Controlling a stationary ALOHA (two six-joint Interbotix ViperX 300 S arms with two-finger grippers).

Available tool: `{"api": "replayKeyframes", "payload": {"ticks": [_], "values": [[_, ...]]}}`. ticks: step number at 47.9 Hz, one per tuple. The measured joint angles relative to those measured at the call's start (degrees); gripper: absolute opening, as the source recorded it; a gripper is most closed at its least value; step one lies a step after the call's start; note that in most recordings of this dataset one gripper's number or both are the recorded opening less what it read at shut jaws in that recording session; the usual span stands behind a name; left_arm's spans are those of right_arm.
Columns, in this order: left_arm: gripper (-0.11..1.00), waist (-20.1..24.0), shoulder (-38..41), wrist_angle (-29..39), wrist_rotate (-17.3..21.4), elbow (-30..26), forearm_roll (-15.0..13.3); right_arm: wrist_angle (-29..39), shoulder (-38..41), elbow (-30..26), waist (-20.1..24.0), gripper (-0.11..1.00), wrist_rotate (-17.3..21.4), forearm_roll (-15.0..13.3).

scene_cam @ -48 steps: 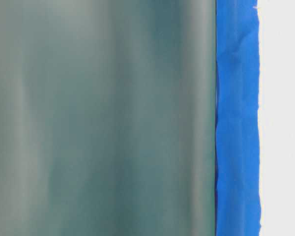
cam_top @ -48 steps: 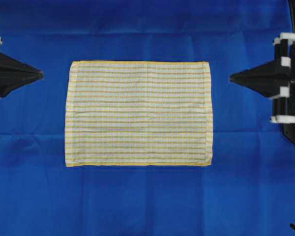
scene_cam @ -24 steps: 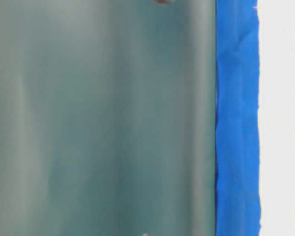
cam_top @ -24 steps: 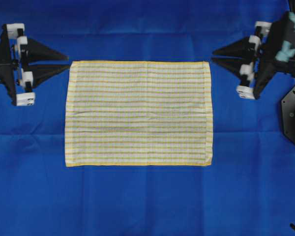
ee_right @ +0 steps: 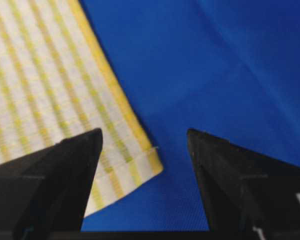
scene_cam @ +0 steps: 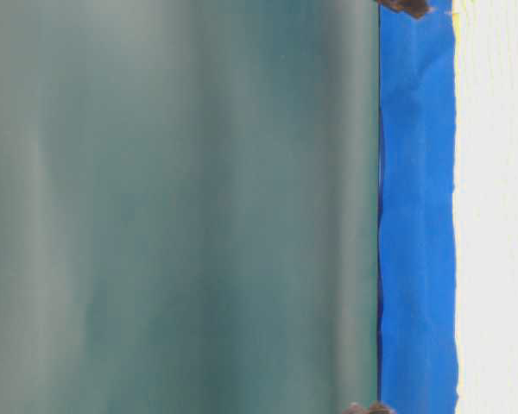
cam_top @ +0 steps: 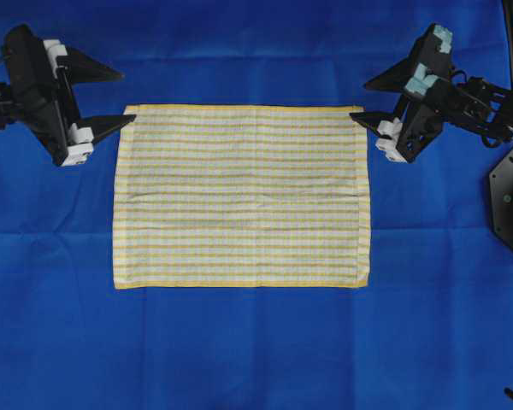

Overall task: Fold the yellow towel.
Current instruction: 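Move both grippers to the towel's far corners and pinch them, then pull the far edge toward the near edge with both grippers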

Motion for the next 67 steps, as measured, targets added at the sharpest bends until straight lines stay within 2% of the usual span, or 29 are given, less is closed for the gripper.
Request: {"api": "replayKeyframes", "payload": {"ticks": [15,23,25,34,36,38,54,67], "values": [[0.75,2.0,10.5,-3.9,0.0,-1.0,0.0,-2.6,7.9,-1.4,-0.3,0.66,0.0,1.0],[0.69,3.6,15.3,-4.1,0.0,-2.0,0.0,-3.5,9.3,-1.8,-0.4,0.56,0.1,1.7],[0.64,4.0,16.4,-4.1,0.0,-2.2,0.0,-3.6,9.6,-1.8,-0.4,0.5,0.2,1.7],[0.2,4.0,19.4,-4.7,-0.2,-3.4,0.1,-3.7,9.8,-2.0,-0.4,0.09,0.2,1.8],[0.11,4.0,19.6,-4.4,-0.2,-3.5,0.1,-3.6,9.8,-2.0,-0.4,0.04,0.1,1.8],[0.04,4.0,19.6,-4.2,-0.1,-3.6,0.1,-3.7,9.8,-2.1,-0.4,0.04,0.1,1.8],[0.03,4.0,18.8,-2.5,-0.1,-3.8,0.1,-3.5,9.7,-2.1,-0.4,0.04,0.1,1.8],[0.03,4.1,12.6,4.4,0.0,-3.8,0.1,-1.1,4.7,-1.7,-0.4,0.04,0.1,1.8]]}}
